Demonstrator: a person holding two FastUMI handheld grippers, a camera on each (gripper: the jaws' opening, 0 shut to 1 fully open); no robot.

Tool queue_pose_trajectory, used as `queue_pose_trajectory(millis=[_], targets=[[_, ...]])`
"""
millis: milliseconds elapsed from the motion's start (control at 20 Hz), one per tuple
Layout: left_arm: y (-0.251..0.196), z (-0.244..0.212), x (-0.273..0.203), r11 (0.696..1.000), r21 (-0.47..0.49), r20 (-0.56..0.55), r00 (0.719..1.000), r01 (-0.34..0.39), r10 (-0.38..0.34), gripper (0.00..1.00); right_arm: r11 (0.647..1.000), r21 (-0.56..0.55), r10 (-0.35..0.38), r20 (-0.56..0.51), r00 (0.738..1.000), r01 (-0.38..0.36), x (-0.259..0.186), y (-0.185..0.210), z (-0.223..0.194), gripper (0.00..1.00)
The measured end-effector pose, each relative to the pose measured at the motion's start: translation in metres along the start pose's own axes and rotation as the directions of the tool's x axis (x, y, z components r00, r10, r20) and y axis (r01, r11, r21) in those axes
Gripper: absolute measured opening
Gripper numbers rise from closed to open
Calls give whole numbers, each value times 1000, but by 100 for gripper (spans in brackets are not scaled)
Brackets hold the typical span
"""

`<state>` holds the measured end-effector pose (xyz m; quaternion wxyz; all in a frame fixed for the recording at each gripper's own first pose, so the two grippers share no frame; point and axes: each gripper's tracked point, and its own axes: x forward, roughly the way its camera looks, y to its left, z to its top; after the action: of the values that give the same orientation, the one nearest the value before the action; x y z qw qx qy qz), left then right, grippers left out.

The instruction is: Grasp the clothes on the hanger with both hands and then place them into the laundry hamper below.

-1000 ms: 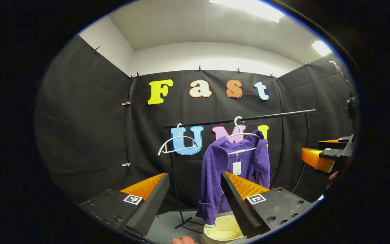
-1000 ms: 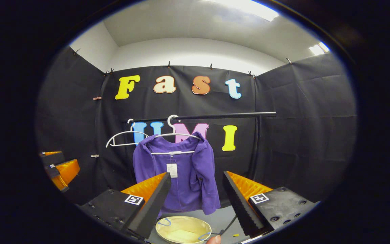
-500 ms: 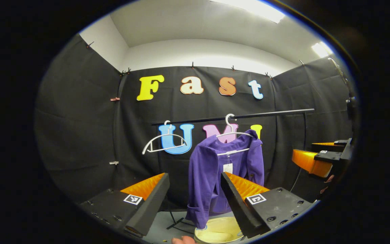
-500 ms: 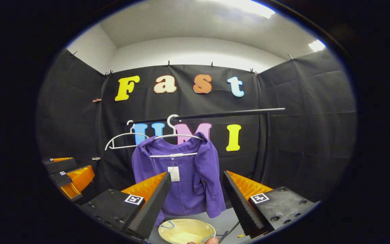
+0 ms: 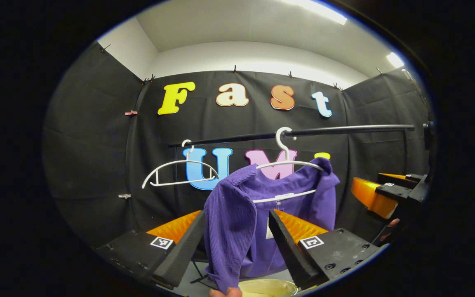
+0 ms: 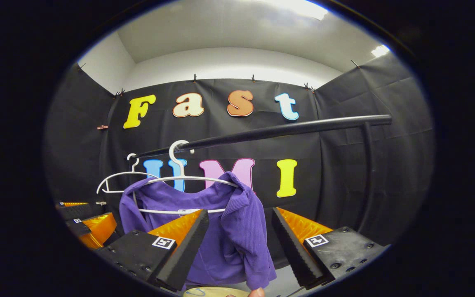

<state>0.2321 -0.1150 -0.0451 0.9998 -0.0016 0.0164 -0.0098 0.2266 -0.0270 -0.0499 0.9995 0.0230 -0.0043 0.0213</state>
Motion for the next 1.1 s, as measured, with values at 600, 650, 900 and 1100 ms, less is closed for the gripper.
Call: queue_pose_trajectory(millis=[600, 650, 900, 1100], targets=[[6, -33, 110, 987, 40, 11, 988, -156, 156, 87, 1000, -1, 20, -12, 1000, -20, 113, 8, -66, 99], [9, -33, 112, 985, 50, 8, 986, -165, 165, 81, 1000, 1, 28, -14, 1000, -28, 119, 8, -70, 98], [25, -36, 122, 987, 51, -7, 988, -156, 156, 27, 999, -34, -19, -30, 999, 18, 130, -14, -80, 25], [30, -38, 120, 992, 10, -49, 991, -124, 124, 6, 998, -65, 4, -12, 1000, -5, 117, -22, -70, 9]])
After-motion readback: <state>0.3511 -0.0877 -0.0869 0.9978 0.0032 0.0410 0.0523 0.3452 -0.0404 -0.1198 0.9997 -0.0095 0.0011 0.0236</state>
